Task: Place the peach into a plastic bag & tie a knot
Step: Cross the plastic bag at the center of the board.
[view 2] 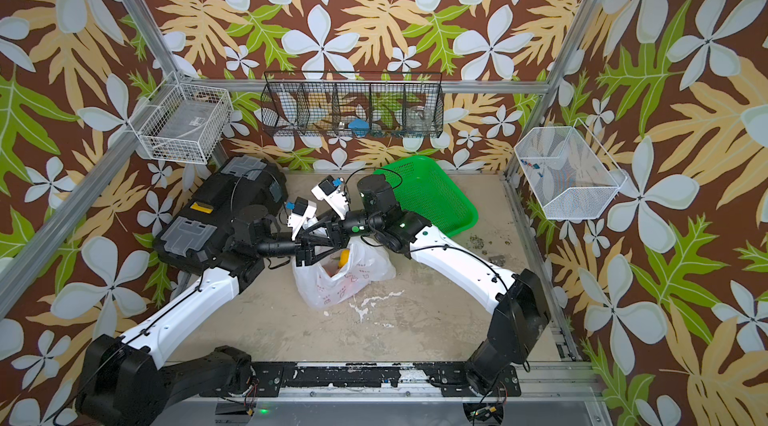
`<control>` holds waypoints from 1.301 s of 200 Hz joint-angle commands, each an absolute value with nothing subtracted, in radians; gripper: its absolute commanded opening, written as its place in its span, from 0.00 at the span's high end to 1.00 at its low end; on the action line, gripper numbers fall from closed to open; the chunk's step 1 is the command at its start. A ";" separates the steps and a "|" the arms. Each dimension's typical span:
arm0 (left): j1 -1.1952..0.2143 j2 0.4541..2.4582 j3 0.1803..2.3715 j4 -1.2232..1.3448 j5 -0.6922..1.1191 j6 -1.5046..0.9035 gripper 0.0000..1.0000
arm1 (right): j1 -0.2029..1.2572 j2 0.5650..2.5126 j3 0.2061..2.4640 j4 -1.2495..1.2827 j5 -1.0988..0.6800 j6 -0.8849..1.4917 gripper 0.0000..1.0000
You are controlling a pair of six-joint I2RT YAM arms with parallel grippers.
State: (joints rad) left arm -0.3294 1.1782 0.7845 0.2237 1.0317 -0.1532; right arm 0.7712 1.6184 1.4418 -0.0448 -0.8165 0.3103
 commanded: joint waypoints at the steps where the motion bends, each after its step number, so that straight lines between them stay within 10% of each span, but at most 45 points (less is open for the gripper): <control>1: -0.330 1.180 0.787 0.271 1.057 -0.163 0.46 | 0.778 1.632 1.445 -0.015 -0.811 0.324 0.66; 43: -0.334 1.163 0.770 0.275 1.056 -0.175 0.45 | 0.778 1.633 1.428 0.009 -0.719 0.362 1.00; 119: -0.324 1.094 0.705 0.150 0.917 -0.123 0.32 | 0.726 1.557 1.341 0.120 -0.700 0.423 1.00; 158: -0.324 1.129 0.711 0.304 0.937 -0.230 0.50 | 0.726 1.565 1.346 0.135 -0.732 0.439 1.00; 192: -0.323 1.144 0.710 0.376 0.918 -0.298 1.00 | 0.715 1.539 1.339 0.088 -0.677 0.395 0.93; 233: -0.270 1.190 0.742 0.273 0.953 -0.290 1.00 | 0.669 1.475 1.320 0.035 -0.647 0.343 0.75; 260: -0.270 1.224 0.805 0.226 1.022 -0.280 1.00 | 0.669 1.474 1.331 0.005 -0.658 0.293 1.00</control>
State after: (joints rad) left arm -0.2718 1.2049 0.7616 0.2676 0.9432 -0.2863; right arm 0.6685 1.4757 1.3220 0.0422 -0.6506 0.3534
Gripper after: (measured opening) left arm 0.065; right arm 0.061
